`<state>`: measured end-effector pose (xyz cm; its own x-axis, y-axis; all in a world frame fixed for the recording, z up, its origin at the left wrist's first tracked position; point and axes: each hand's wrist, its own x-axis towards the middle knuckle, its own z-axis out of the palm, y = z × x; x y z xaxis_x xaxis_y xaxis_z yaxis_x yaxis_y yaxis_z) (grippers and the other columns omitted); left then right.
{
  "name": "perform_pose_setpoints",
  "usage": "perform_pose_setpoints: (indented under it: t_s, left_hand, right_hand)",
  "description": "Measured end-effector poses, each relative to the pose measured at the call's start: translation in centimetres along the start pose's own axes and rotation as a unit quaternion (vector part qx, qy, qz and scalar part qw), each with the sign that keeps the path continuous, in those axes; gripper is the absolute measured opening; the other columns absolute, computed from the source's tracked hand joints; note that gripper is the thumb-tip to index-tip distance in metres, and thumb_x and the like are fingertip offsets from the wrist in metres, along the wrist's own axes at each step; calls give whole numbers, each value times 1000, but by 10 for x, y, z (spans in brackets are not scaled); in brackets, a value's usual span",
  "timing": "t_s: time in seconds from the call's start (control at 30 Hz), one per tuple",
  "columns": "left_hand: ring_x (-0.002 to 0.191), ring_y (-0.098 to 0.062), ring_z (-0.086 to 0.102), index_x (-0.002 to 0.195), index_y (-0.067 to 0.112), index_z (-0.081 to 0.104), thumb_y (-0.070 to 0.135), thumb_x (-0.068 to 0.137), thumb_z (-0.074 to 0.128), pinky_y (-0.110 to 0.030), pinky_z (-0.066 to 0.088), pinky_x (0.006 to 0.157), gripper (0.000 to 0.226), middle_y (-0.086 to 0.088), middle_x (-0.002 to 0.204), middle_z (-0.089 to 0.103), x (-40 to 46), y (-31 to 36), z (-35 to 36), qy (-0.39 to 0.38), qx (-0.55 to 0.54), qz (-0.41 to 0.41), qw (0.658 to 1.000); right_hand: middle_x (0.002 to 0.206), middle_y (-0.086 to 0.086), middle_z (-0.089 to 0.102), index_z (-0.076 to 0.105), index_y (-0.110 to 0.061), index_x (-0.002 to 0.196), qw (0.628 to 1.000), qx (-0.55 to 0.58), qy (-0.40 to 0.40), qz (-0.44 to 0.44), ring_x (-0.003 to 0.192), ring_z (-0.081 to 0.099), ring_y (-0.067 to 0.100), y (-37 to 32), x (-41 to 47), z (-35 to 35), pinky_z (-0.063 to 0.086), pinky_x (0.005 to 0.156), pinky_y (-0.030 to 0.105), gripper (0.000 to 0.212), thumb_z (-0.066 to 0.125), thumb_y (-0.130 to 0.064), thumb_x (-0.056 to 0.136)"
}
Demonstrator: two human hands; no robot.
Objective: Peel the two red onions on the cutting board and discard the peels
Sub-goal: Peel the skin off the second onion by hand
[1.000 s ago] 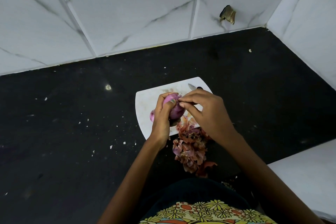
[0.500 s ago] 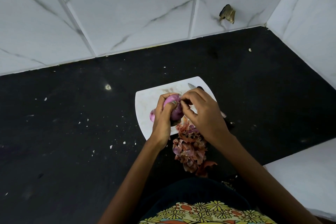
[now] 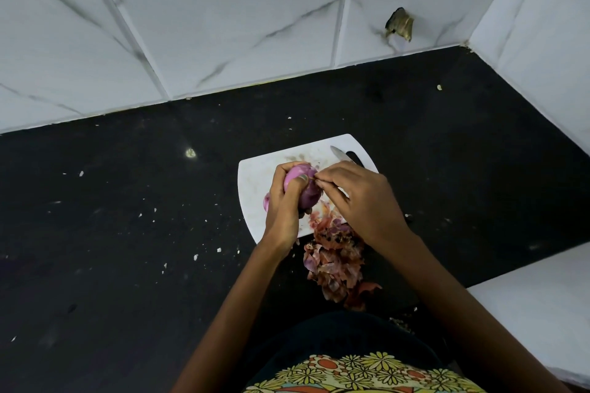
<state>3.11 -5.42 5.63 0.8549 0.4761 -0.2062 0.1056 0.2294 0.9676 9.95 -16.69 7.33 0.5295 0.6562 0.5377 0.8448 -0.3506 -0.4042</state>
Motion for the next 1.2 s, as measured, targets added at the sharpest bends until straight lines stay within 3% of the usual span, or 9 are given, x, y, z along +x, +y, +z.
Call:
perform_pose_setpoints:
  t_s: [0.3,0.4,0.5,0.67,0.87,0.97,1.03,1.13,1.2]
  left_hand:
    - [87,-14,56,110,17,56,36,80,46,-15,46,57,37,-5,109,59,1,-6,0,10,21,19,1000]
    - [80,-13,56,109,19,57,38,81,47,-18,47,57,35,-12,108,59,2,-8,2,-2,0,6,1000]
    - [71,-5,58,114,20,58,38,83,48,-19,46,58,37,-7,104,62,1,-10,3,0,-19,0,1000]
    - [96,-18,64,118,24,58,44,76,49,-29,52,70,48,-9,121,61,1,-14,0,-7,-58,-2,998]
    - [91,-20,66,127,2,52,36,80,47,-26,54,67,58,-11,106,66,5,-15,2,15,-181,-61,981]
    - [89,-22,65,125,-2,52,25,87,41,-29,56,65,47,-11,101,68,6,-14,-1,14,-225,-67,972]
    - [89,-25,65,122,2,53,19,87,40,-28,55,61,41,-10,99,69,4,-10,-2,4,-244,-63,968]
    - [88,-33,67,125,3,51,25,77,46,-29,55,62,53,-16,111,67,3,-8,-4,-12,-255,-61,965]
    - [88,-33,69,126,4,50,32,81,50,-31,54,67,54,-15,113,67,4,-8,-4,-15,-242,-60,968]
  right_hand:
    - [74,7,63,64,-4,79,998,-57,5,-3,62,59,19,0,3,9,50,52,28,21,50,-18,85]
    - [75,6,61,62,-5,80,998,-46,19,29,64,56,16,-2,3,13,46,54,25,18,49,-18,83]
    - [79,2,60,62,-6,85,993,40,42,102,69,52,10,-6,3,15,46,60,20,12,54,-15,83]
    - [81,-9,61,62,-13,90,925,242,52,287,75,60,1,-15,4,11,48,67,11,8,61,-6,86]
    - [83,1,67,62,-3,93,833,388,57,390,74,66,7,-17,7,9,55,70,22,11,51,-3,91]
    - [83,6,65,56,-1,92,777,469,82,412,71,67,11,-17,8,6,56,68,25,15,41,2,93]
    - [82,5,63,55,-6,89,791,444,93,410,68,64,13,-13,4,5,55,63,28,17,40,0,93]
    - [74,6,56,54,-5,82,860,337,85,373,63,54,14,-5,-7,1,46,55,23,17,41,0,93]
    - [65,11,50,53,-1,77,904,269,42,329,55,44,13,0,-15,0,38,50,30,20,41,-4,93]
